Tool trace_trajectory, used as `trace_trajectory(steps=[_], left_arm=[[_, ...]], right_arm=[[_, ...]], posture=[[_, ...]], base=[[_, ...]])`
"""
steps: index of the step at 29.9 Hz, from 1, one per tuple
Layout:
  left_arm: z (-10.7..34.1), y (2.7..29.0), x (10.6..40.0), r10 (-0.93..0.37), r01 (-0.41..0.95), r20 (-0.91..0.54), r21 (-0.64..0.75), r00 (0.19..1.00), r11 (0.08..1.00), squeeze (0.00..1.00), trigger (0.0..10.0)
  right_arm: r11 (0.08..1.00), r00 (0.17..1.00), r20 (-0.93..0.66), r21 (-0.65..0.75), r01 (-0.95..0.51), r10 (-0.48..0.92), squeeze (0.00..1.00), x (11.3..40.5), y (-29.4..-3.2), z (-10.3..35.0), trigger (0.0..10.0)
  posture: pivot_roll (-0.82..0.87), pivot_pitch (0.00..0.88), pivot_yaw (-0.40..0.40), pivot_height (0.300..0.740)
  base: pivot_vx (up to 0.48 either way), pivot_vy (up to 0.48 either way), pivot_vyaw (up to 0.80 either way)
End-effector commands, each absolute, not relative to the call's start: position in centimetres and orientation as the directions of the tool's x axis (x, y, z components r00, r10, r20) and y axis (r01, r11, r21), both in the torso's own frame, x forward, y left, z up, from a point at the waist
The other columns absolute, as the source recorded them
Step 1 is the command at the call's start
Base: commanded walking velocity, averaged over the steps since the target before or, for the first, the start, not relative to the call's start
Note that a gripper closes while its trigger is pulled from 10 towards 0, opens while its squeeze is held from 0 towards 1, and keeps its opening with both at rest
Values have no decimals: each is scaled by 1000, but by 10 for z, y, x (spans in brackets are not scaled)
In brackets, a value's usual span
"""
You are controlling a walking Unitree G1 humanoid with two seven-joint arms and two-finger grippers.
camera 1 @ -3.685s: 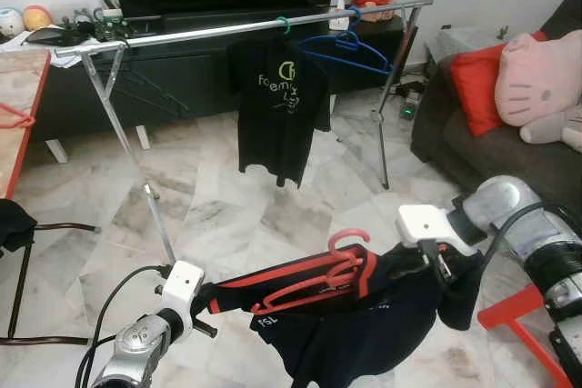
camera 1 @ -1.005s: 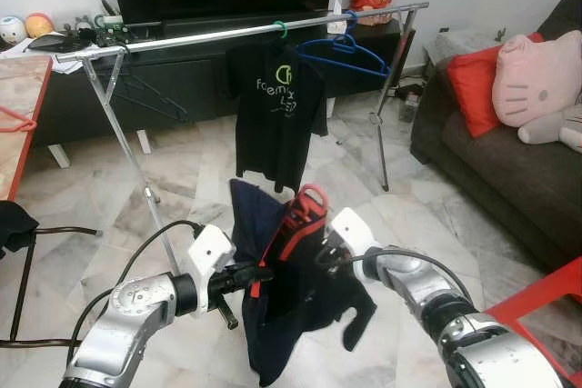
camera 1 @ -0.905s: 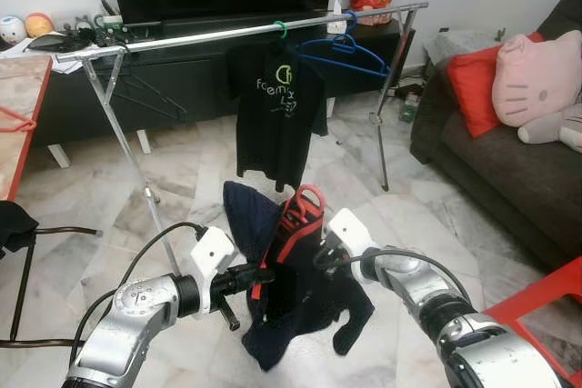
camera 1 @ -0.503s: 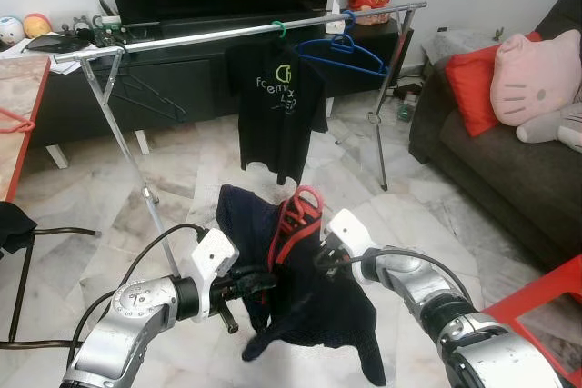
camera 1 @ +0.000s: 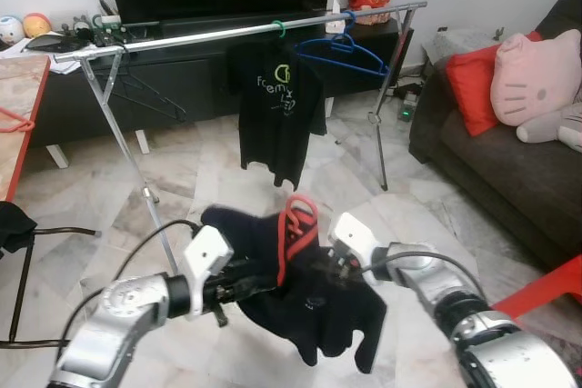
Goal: Hang hanger
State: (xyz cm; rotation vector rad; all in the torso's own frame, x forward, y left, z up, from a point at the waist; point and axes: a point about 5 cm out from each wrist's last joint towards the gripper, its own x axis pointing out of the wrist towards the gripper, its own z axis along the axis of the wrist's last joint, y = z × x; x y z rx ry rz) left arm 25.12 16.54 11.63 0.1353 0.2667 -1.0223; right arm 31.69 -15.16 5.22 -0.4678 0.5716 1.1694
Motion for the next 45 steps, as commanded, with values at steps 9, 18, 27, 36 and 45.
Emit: trace_trajectory(steps=[9,18,27,36,45], left_arm=[[125,163,248,-870,907,-290,-18,398,421,1000,10000],[108,154,251,-869,926,-362,-39,338,376,1000,10000],[105,152,257,-871,924,-357,-52,338,380,1000,10000],[101,148,260,-870,926,-365,-48,333,375,0,10000],[97,145,260,-868,928,-376,-51,324,369,0,10000]], right_arm=[[176,170,-663,-58,-983,729,0,314,-166,63,0],[109,108,-607,-35,-993,788,0,314,-152,69,0],[42,38,-570,-6,-999,821,0,312,-144,73,0],[13,10,-558,1,-1000,830,0,312,-136,74,0],[17,22,-546,-13,-1000,838,0,316,-130,78,0]], posture=[[30,0,-94,740],[30,0,-91,740],[27,0,-91,740],[26,0,-93,740],[27,0,-94,740]], base=[[0,0,0],[0,0,0],[0,0,0],[0,0,0],[0,0,0]])
